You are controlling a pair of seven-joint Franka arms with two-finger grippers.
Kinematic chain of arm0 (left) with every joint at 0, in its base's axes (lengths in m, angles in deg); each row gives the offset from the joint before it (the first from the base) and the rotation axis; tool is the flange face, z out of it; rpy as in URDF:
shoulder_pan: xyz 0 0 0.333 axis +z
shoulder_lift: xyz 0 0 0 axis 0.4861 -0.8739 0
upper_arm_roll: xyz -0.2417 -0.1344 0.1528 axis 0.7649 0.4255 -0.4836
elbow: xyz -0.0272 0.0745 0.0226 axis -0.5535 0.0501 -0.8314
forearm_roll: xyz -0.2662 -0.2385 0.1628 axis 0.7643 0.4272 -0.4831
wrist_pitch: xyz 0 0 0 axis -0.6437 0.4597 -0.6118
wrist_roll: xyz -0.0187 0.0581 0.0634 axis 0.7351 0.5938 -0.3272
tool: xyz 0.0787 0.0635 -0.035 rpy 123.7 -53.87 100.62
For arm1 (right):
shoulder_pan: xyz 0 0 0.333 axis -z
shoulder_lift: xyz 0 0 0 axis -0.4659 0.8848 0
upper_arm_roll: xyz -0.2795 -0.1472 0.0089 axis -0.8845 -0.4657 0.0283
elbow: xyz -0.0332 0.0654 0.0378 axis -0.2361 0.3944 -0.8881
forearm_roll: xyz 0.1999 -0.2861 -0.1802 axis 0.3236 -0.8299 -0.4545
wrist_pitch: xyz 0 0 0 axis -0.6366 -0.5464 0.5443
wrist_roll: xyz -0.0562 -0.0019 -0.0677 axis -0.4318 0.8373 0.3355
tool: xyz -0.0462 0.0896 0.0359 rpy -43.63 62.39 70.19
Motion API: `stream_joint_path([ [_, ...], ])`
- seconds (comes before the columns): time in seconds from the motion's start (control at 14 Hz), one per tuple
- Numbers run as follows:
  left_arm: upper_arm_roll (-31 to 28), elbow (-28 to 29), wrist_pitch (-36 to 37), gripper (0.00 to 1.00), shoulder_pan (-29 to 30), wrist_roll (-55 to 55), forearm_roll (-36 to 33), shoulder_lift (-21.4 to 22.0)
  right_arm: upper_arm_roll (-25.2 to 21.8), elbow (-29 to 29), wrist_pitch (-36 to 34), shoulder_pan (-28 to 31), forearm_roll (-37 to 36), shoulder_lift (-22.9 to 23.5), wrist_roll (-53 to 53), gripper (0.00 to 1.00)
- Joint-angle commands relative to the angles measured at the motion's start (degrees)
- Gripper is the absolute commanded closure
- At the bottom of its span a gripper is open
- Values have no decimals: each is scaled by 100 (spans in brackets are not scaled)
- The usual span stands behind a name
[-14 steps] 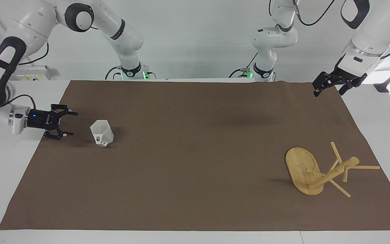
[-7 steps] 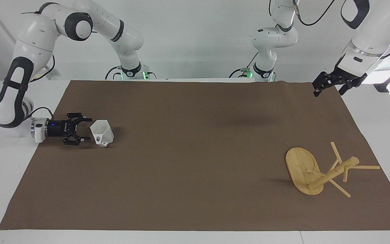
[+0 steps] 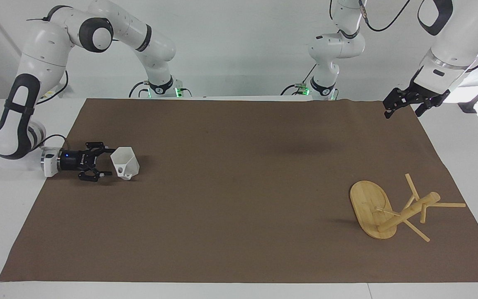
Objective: Hang cup on rack
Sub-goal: 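Close the right gripper on the white cup's side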
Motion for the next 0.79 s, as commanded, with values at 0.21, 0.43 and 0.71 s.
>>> stream_joint_path([
  [0.21,-14,136,25,0,-1,32,18,119,19,218,185,-82,277,-32,-293,0],
  [0.43,-14,136,25,0,-1,40,18,119,19,411,299,-117,330,-68,-459,0],
  [0.71,-14,136,25,0,-1,32,27,119,19,535,326,-161,348,-94,-626,0],
])
